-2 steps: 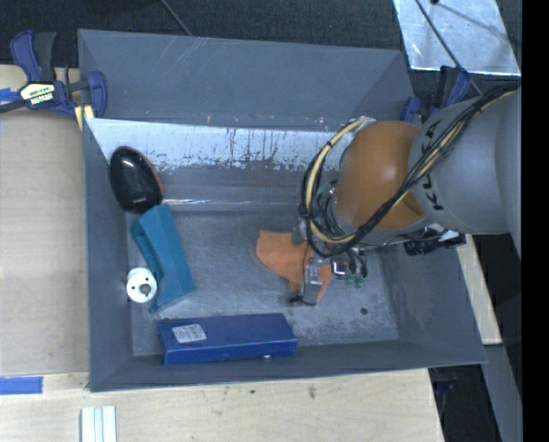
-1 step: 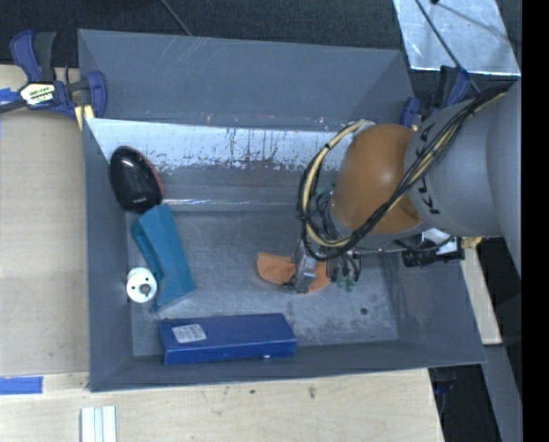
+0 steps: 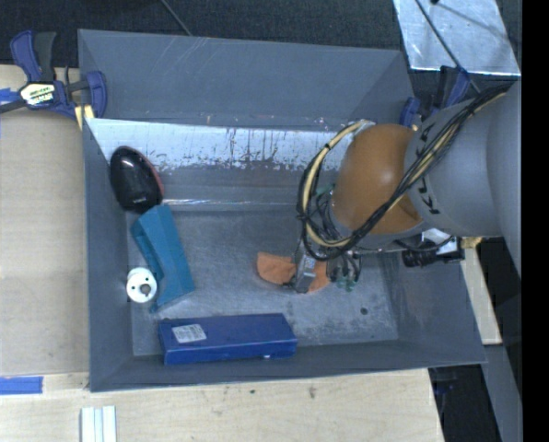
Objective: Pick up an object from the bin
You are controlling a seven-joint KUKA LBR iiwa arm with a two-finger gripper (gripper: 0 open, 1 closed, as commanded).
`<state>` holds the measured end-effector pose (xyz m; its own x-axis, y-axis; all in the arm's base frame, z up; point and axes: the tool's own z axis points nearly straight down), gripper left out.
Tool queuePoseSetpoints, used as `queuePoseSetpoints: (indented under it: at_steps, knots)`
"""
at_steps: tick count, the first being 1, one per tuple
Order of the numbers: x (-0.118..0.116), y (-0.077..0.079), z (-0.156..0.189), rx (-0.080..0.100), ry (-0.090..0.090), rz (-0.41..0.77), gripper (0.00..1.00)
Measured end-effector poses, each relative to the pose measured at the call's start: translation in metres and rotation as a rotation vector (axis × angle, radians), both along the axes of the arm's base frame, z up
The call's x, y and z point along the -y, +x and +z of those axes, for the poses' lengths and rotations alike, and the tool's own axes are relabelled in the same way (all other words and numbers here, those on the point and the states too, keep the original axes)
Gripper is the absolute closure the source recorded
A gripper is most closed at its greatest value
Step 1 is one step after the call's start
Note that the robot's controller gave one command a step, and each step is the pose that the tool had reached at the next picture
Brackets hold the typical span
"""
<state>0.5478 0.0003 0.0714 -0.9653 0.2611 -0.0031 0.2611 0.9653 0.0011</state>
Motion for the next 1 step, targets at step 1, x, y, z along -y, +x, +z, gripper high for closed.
queuePoseSetpoints:
  at_steps: [1]
  knots:
    - [0.0001,-0.0012,0.0037,-0.002,0.0,0.0,1.0]
